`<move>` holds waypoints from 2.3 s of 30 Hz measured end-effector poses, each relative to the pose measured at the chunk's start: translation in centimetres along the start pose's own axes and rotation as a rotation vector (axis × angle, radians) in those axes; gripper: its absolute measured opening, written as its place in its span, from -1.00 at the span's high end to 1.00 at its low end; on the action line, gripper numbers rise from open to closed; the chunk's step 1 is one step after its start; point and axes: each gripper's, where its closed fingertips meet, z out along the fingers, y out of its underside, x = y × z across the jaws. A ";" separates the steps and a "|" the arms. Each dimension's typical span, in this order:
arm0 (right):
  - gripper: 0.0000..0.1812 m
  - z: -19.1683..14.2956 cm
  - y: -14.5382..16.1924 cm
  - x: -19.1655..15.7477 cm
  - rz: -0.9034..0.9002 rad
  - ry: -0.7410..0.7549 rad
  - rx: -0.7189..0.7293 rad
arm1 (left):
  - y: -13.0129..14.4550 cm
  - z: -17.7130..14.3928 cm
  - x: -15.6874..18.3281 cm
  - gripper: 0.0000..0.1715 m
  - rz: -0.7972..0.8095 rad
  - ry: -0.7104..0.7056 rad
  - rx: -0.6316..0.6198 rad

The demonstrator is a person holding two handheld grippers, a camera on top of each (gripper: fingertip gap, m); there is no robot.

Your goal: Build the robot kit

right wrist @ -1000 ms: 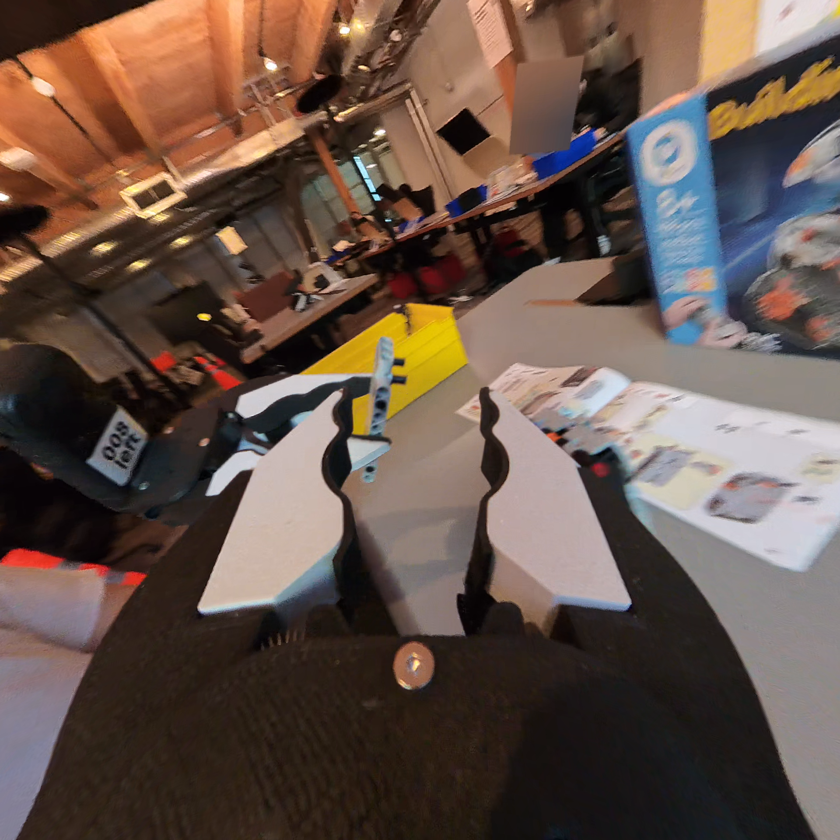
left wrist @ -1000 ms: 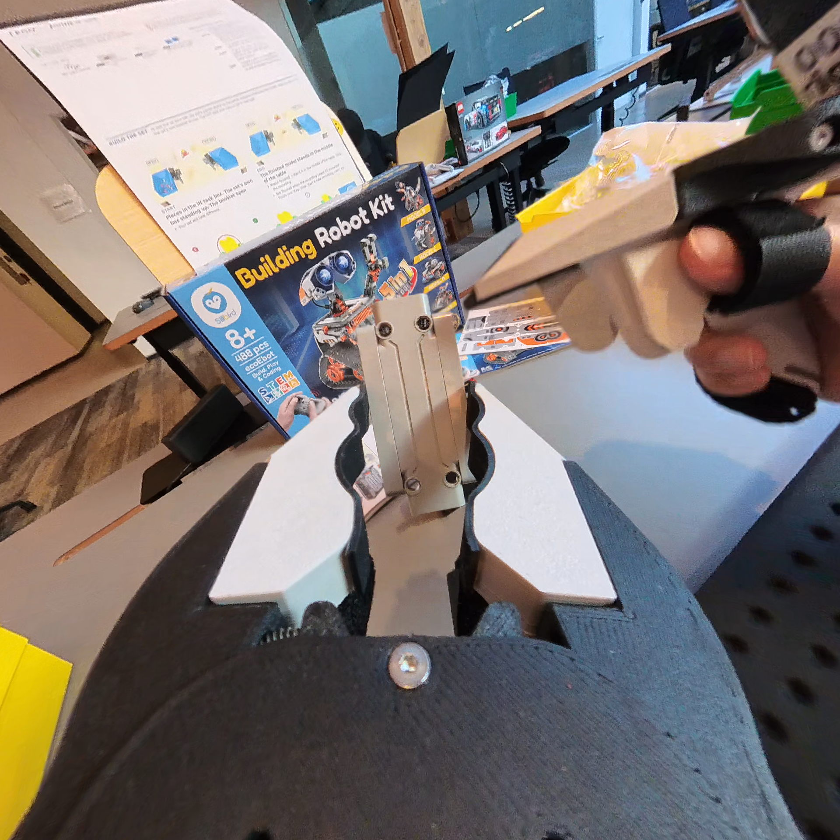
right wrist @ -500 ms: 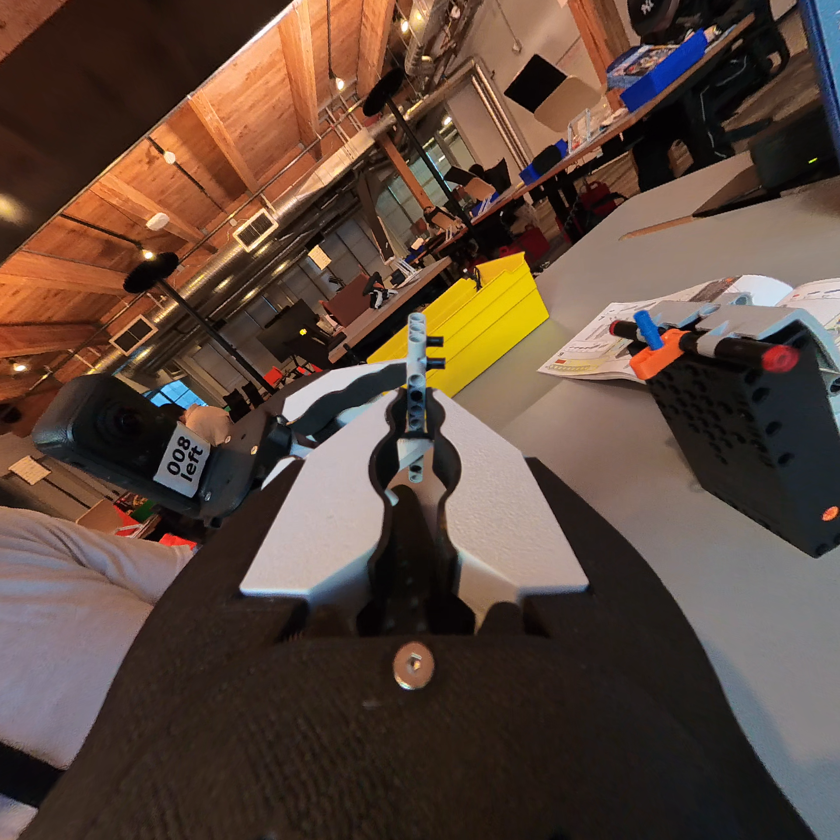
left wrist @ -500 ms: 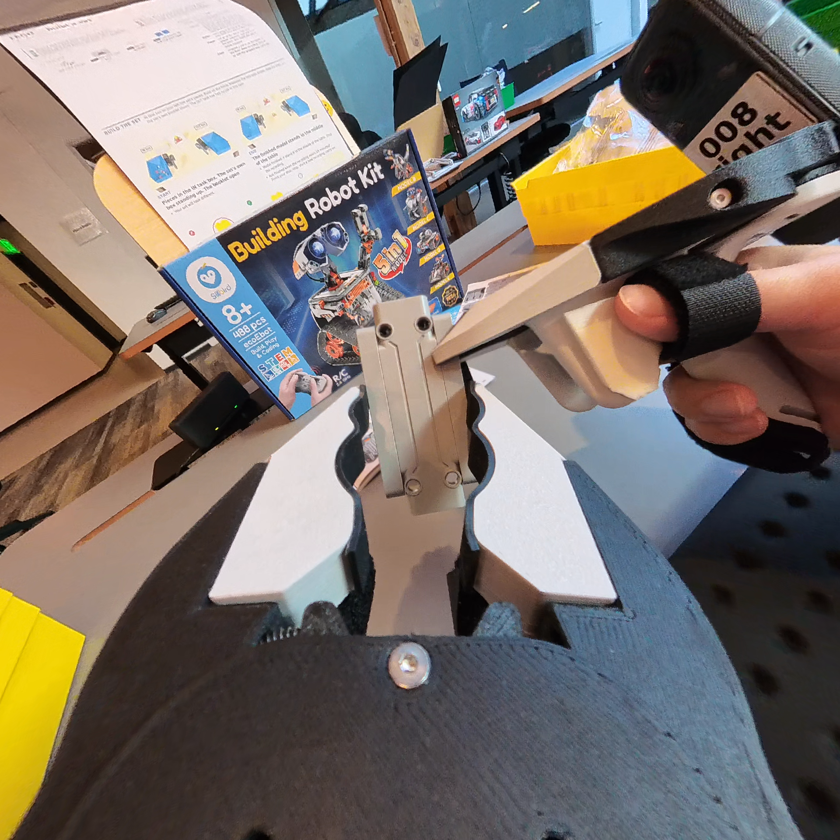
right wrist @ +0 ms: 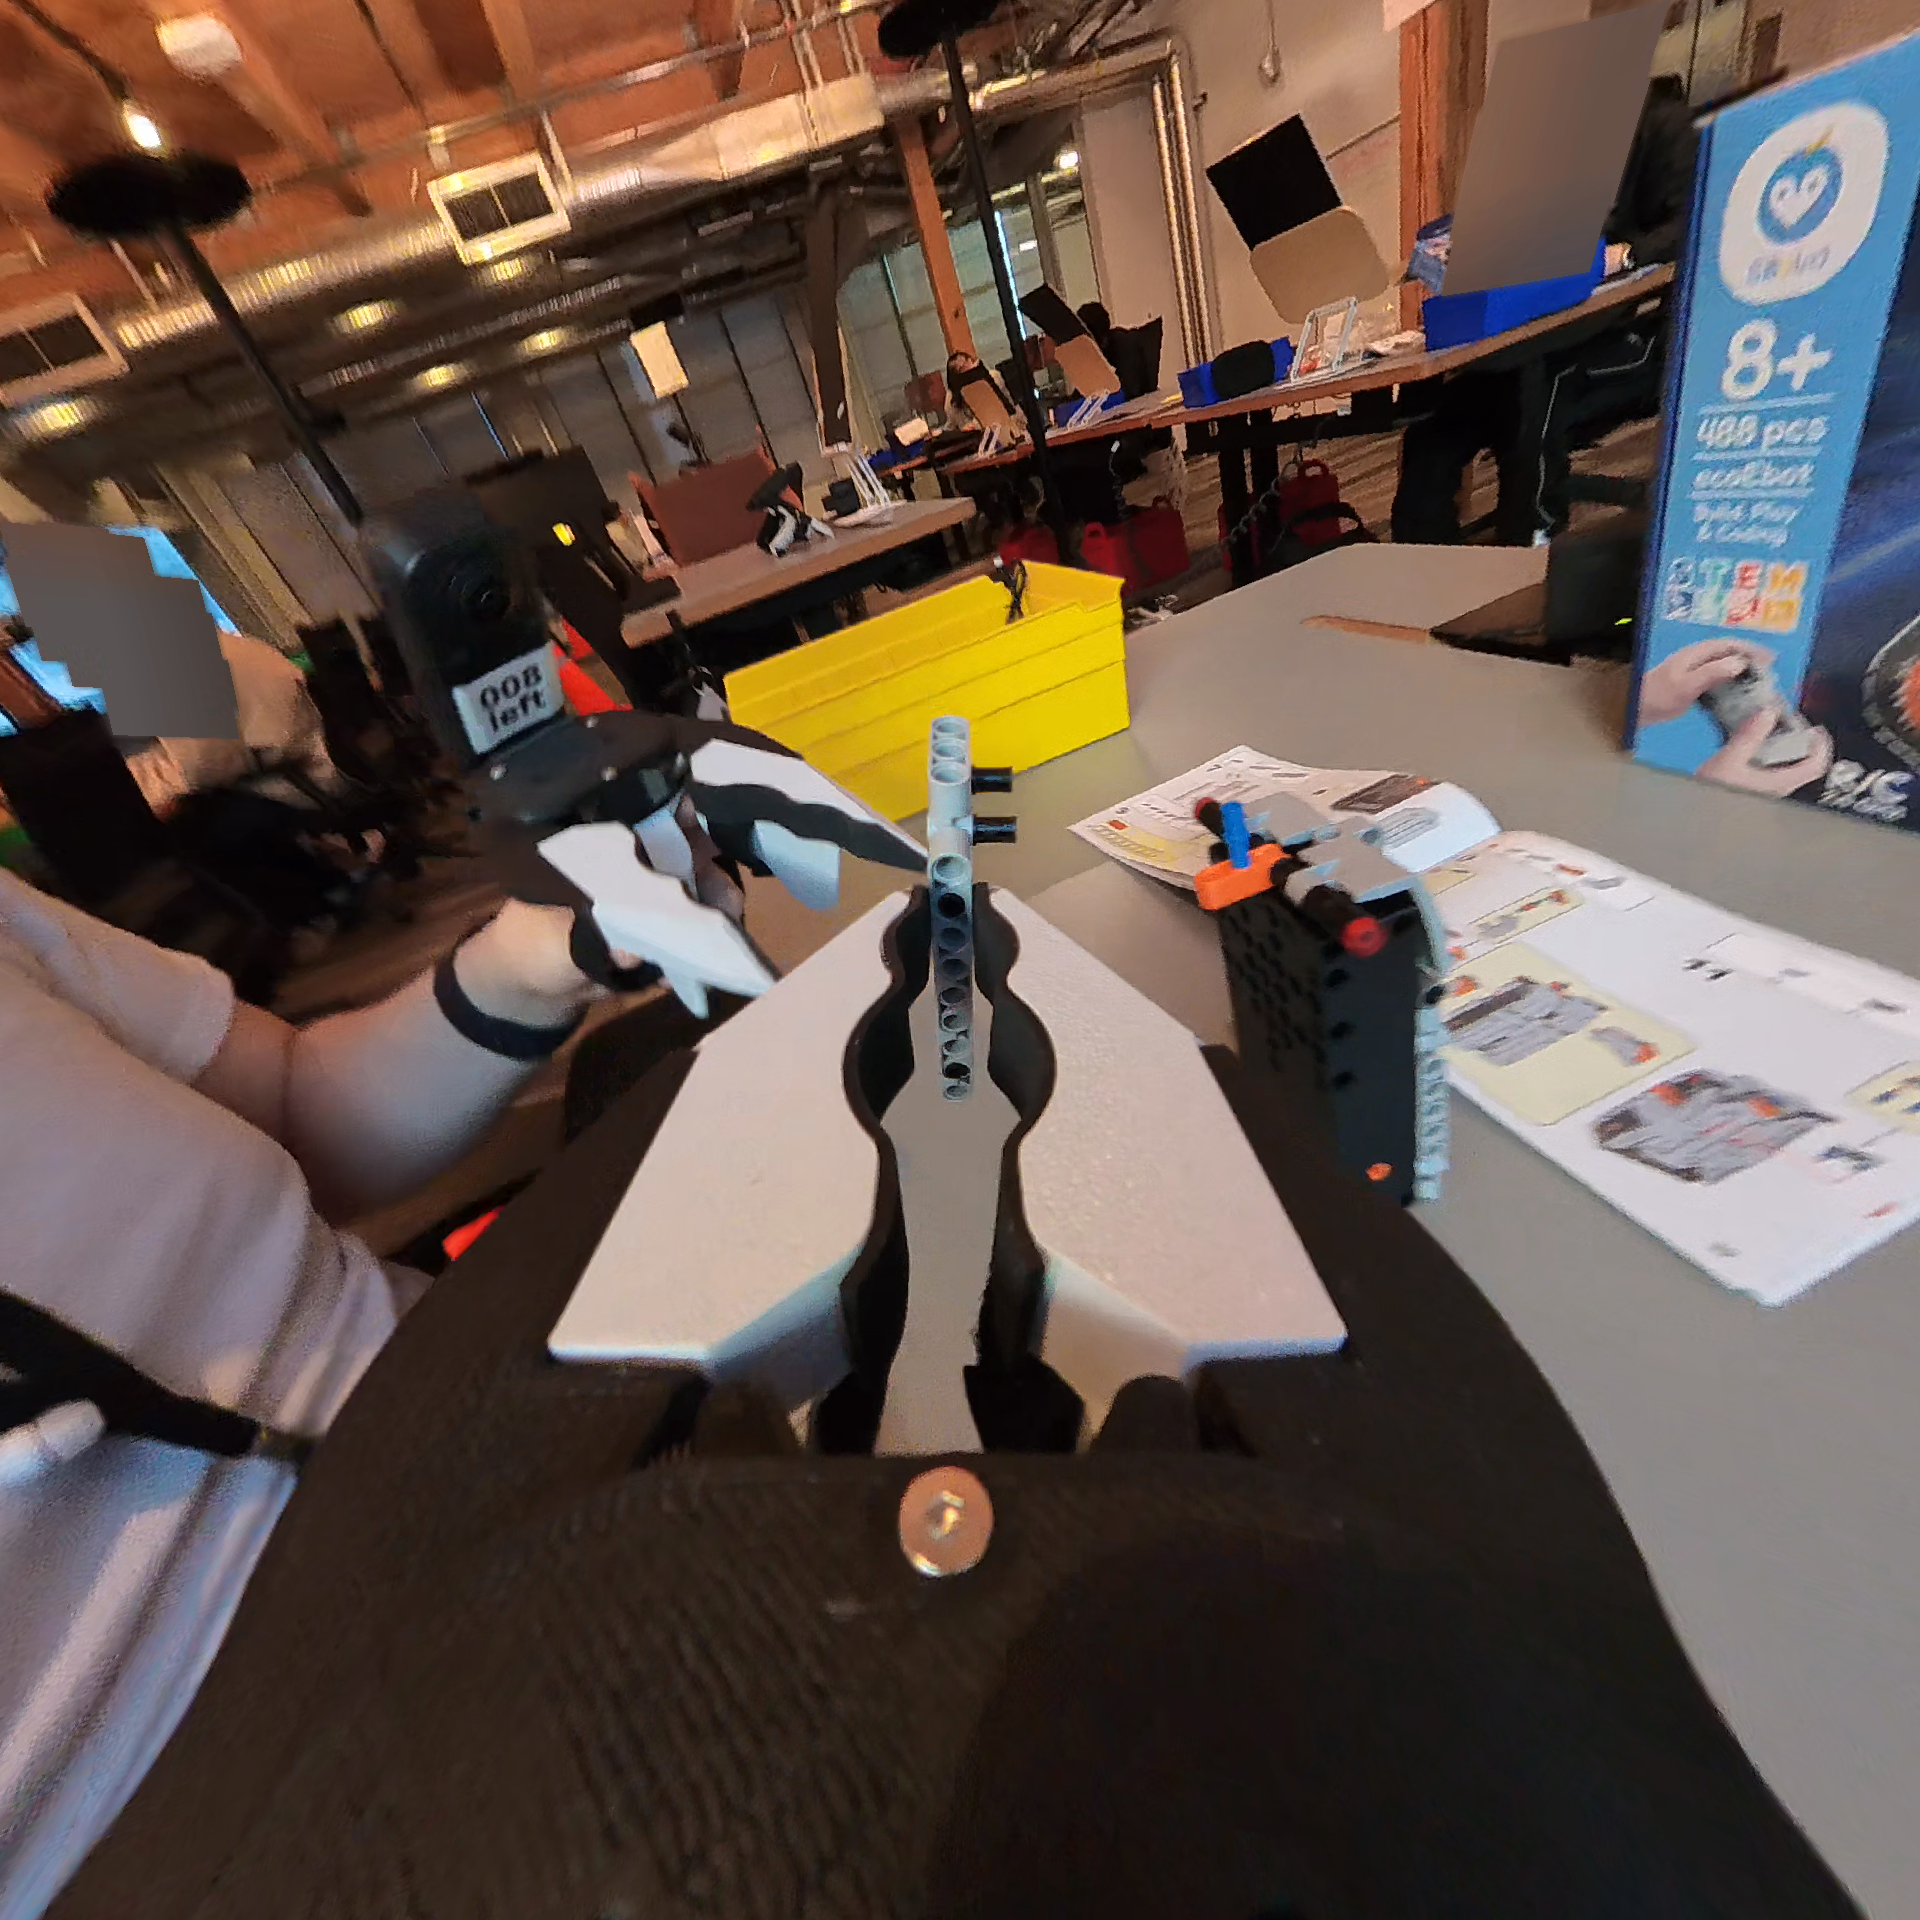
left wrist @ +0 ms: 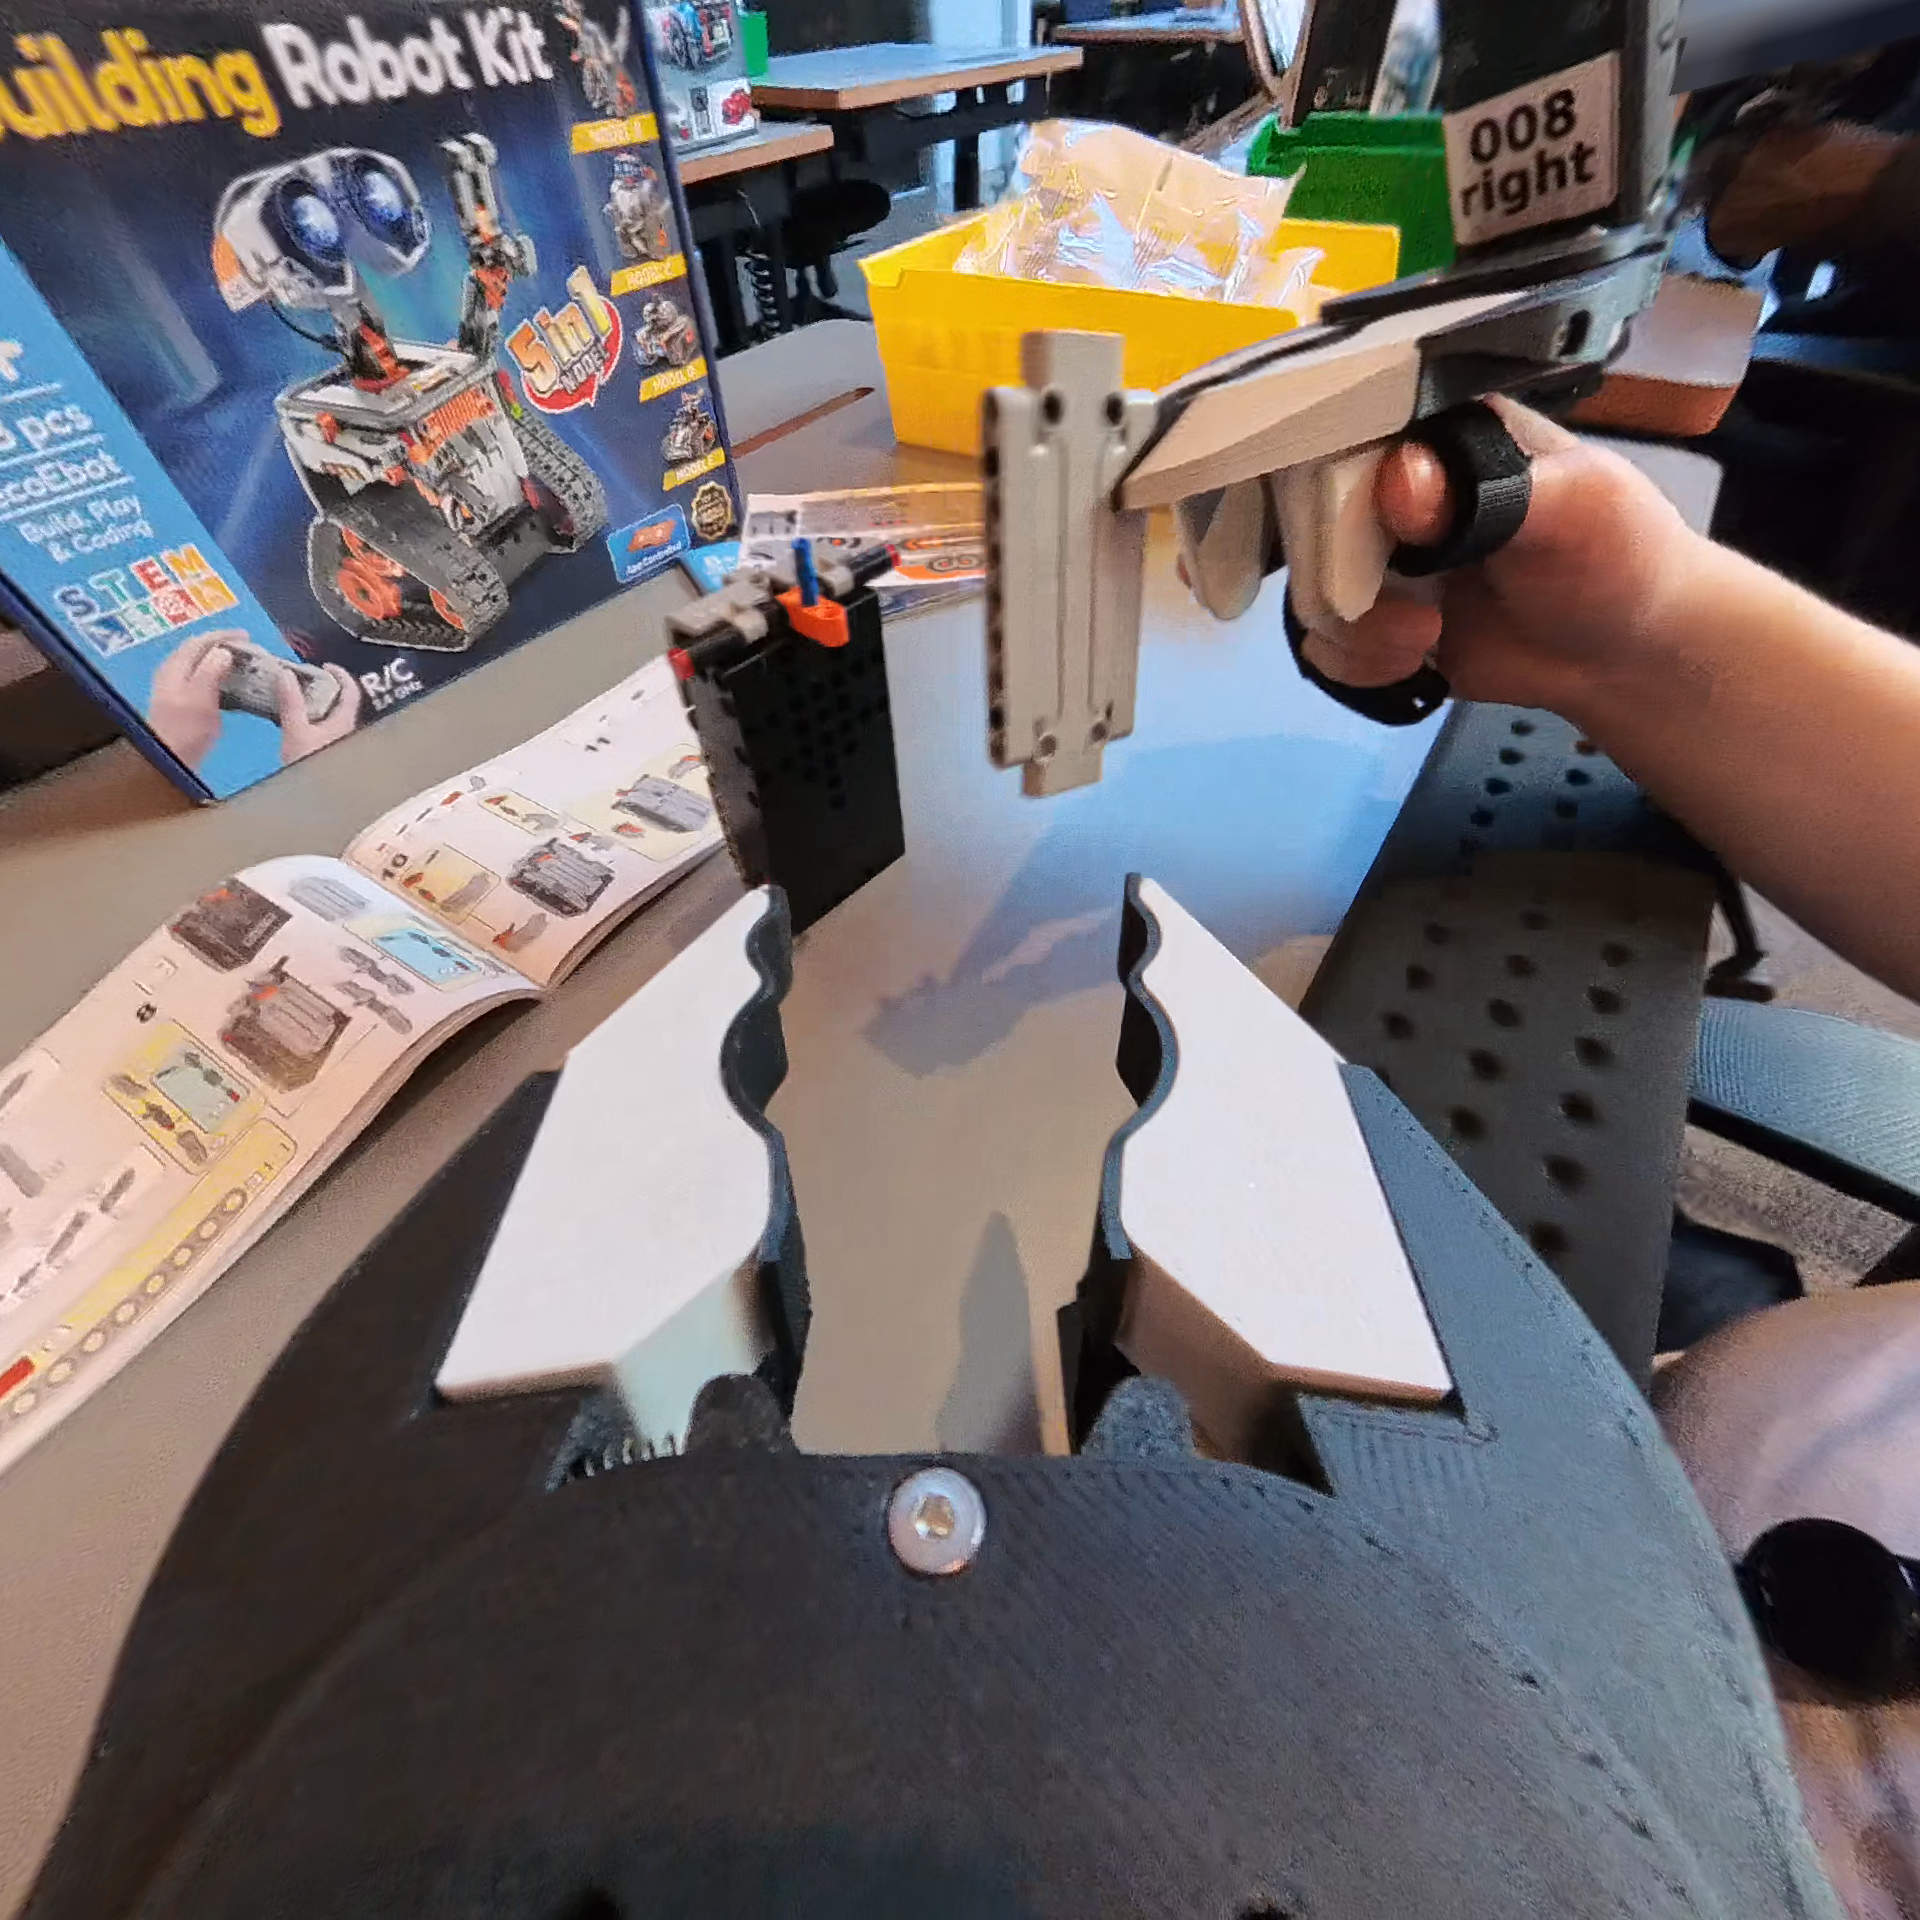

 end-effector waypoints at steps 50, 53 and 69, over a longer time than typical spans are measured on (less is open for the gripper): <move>0.93 -5.6 -2.3 5.1 -0.127 -0.163 -0.055 | 2.0 7.3 -7.3 0.60 -0.003 0.445 -0.014; 0.93 -5.4 -1.8 5.0 -0.126 -0.165 -0.075 | 1.9 7.3 -7.2 0.59 0.003 0.448 -0.005; 0.93 -4.6 -0.9 6.2 -0.167 -0.101 -0.141 | 0.2 2.0 -12.4 0.18 0.082 0.157 0.032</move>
